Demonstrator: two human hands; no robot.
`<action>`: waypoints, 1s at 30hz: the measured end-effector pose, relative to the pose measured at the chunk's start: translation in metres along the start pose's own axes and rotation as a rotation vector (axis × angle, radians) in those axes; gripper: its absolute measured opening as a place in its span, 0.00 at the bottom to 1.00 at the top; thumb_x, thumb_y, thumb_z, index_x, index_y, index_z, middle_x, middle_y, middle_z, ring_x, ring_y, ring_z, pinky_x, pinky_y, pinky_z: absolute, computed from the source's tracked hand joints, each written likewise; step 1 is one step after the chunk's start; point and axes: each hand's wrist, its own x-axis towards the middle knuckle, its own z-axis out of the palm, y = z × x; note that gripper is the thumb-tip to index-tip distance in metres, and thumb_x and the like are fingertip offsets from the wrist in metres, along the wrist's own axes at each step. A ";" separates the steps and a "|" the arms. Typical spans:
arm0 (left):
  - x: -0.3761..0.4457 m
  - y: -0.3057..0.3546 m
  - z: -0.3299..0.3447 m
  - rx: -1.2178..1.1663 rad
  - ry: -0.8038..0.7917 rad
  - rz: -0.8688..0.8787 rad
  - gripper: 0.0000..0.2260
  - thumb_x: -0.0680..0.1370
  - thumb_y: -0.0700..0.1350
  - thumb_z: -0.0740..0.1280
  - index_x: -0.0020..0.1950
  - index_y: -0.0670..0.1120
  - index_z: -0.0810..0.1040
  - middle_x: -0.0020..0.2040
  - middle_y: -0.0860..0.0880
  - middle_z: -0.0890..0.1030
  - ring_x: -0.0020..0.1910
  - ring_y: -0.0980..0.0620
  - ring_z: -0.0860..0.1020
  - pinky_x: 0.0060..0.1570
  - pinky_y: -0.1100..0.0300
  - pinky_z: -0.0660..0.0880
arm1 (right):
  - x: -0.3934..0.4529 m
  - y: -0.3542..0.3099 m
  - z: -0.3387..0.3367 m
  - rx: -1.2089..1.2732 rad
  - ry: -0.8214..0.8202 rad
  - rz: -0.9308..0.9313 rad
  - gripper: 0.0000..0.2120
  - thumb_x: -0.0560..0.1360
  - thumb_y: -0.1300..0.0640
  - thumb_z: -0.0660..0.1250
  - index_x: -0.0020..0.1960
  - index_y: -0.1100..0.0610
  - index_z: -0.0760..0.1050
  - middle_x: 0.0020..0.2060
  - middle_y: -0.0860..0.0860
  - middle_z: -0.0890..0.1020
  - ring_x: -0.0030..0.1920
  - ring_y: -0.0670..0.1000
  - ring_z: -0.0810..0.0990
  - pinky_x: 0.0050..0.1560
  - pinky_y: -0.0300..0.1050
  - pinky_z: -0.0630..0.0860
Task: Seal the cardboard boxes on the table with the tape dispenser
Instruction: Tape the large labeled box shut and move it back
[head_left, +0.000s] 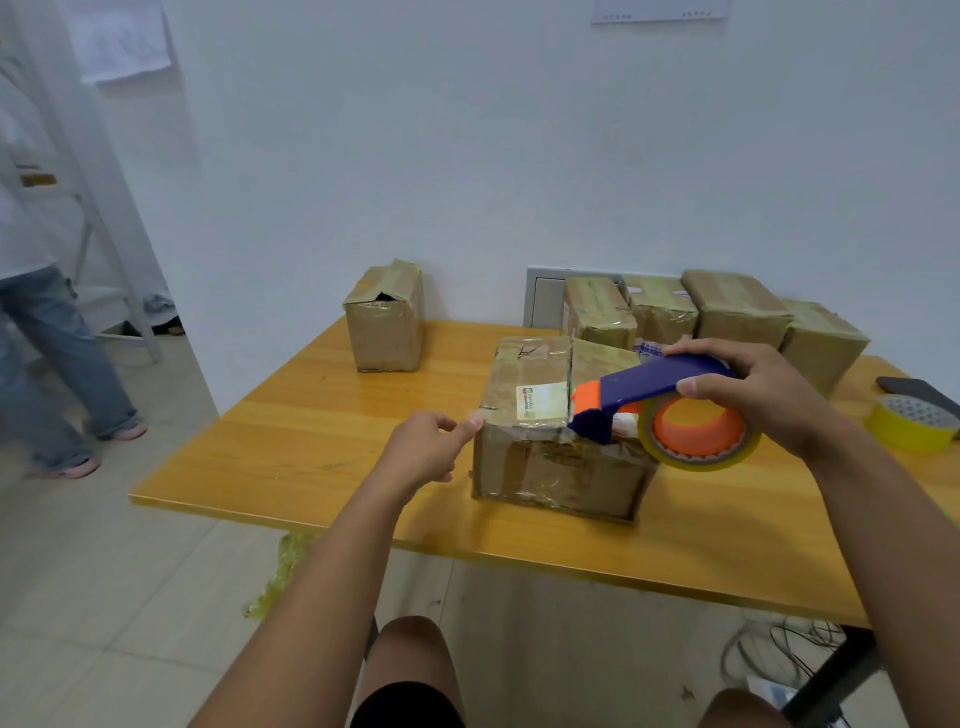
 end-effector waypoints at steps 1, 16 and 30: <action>0.000 -0.002 0.000 0.043 0.007 -0.025 0.28 0.77 0.63 0.64 0.68 0.44 0.73 0.49 0.46 0.81 0.42 0.52 0.81 0.46 0.54 0.82 | 0.000 0.000 0.000 0.001 -0.003 0.003 0.20 0.66 0.45 0.69 0.58 0.42 0.78 0.54 0.29 0.75 0.57 0.43 0.76 0.50 0.43 0.74; -0.011 -0.036 0.059 0.571 0.455 0.737 0.27 0.78 0.55 0.66 0.75 0.50 0.65 0.75 0.46 0.67 0.74 0.46 0.64 0.72 0.52 0.57 | 0.005 0.000 0.002 -0.031 -0.011 0.011 0.26 0.63 0.40 0.71 0.60 0.44 0.78 0.57 0.39 0.78 0.55 0.48 0.78 0.52 0.46 0.75; 0.001 -0.008 0.074 0.677 0.361 0.949 0.20 0.75 0.51 0.72 0.65 0.50 0.76 0.62 0.49 0.80 0.61 0.48 0.77 0.60 0.52 0.73 | 0.002 0.006 -0.003 -0.004 0.000 0.029 0.23 0.66 0.42 0.70 0.61 0.42 0.77 0.56 0.33 0.75 0.57 0.48 0.77 0.50 0.45 0.77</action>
